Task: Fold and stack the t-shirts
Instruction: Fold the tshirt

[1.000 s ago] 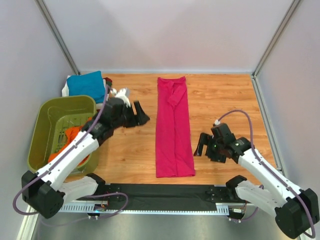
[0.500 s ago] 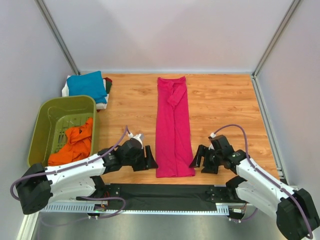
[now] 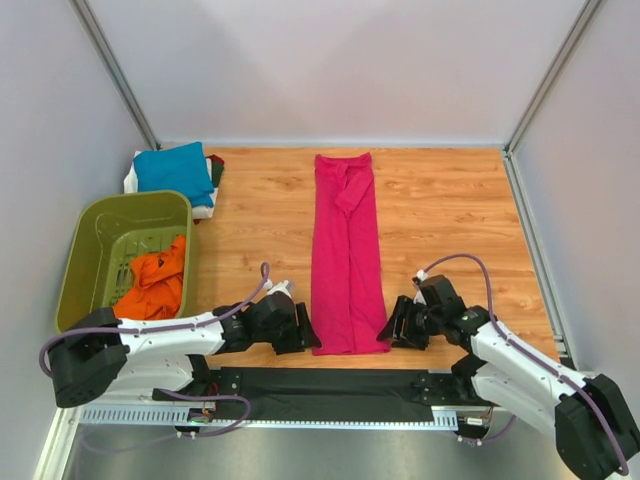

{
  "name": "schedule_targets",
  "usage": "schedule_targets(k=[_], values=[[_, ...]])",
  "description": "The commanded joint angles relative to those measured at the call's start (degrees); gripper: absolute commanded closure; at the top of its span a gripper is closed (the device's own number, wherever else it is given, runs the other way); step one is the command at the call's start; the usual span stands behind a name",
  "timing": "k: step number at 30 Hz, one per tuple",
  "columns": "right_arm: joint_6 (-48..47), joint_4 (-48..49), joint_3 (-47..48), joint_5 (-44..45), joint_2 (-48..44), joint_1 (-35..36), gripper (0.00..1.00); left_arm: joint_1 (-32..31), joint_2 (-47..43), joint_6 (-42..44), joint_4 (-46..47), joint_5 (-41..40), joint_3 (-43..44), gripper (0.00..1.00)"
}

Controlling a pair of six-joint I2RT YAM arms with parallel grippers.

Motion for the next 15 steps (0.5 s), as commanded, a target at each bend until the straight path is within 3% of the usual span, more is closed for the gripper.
schedule_targets(k=[1,7,15], values=[[0.98,0.44,-2.04,1.15,-0.34,0.7,0.47,-0.95,0.97,-2.83,4.25,-2.37,-1.58,0.39],[1.07,1.14,-3.09,1.23,-0.26,0.79,0.54,-1.65,1.67,-4.85,6.37,-4.04,-3.17,0.43],[0.72,1.58,-3.36,1.41,-0.08,0.87,0.66,-4.38,1.32,-8.46,1.72,-8.43,-2.91,0.53]])
